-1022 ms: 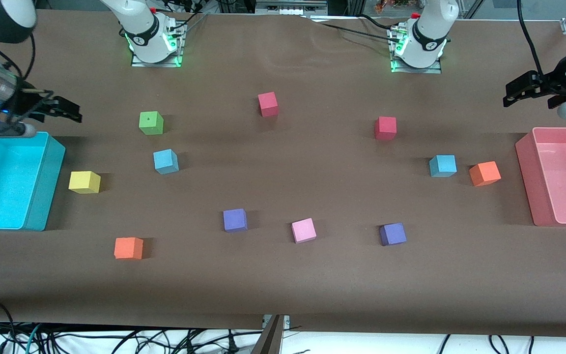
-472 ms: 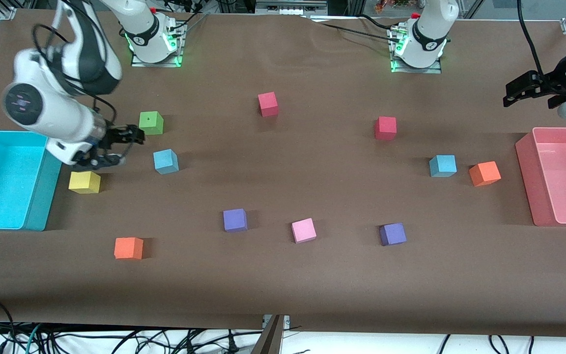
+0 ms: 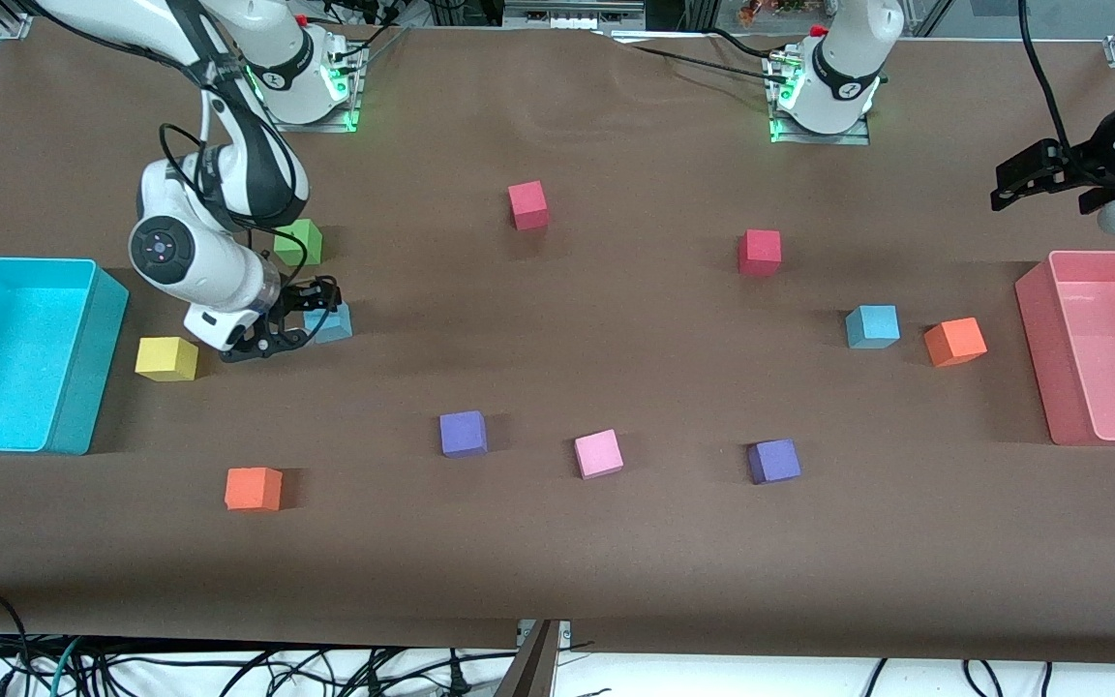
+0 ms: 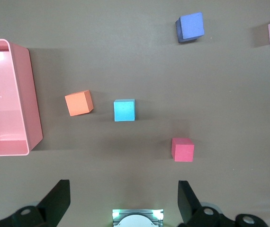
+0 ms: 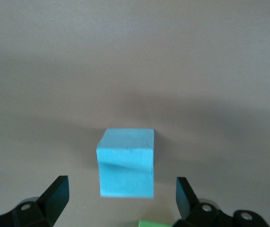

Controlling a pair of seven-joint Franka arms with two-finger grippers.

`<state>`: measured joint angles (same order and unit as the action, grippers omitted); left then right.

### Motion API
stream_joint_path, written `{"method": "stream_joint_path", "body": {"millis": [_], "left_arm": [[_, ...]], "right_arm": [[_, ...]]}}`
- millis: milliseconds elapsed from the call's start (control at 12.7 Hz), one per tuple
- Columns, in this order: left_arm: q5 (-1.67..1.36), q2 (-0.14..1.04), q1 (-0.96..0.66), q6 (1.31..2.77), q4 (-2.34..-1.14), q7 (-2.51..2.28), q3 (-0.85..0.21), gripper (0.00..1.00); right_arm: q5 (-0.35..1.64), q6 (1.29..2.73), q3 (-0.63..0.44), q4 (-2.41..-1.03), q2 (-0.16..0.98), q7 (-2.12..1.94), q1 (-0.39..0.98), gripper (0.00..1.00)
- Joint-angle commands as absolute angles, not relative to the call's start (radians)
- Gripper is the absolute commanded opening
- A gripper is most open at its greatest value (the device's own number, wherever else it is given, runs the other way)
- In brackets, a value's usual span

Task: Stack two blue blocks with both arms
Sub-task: 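Reach down and grasp the light blue cube with the right gripper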

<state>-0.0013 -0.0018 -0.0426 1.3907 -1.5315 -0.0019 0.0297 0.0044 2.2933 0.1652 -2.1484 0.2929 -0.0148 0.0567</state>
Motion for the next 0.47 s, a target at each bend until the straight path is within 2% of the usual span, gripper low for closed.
{"method": "stream_joint_path", "body": {"millis": [0, 315, 393], "left_arm": [[0.023, 0.014, -0.049, 1.367, -1.499, 0.009, 0.031, 1.0], [0.023, 0.014, -0.049, 1.367, -1.497, 0.009, 0.031, 1.0], [0.023, 0.014, -0.049, 1.367, -1.497, 0.009, 0.031, 1.0]], "right_arm": [[-0.006, 2.411, 0.169, -2.23, 0.296, -0.021, 0.058, 1.0], [-0.008, 2.503, 0.169, -2.247, 0.371, -0.021, 0.069, 0.98], [-0.008, 2.517, 0.169, -2.247, 0.379, -0.021, 0.069, 0.74]]}}
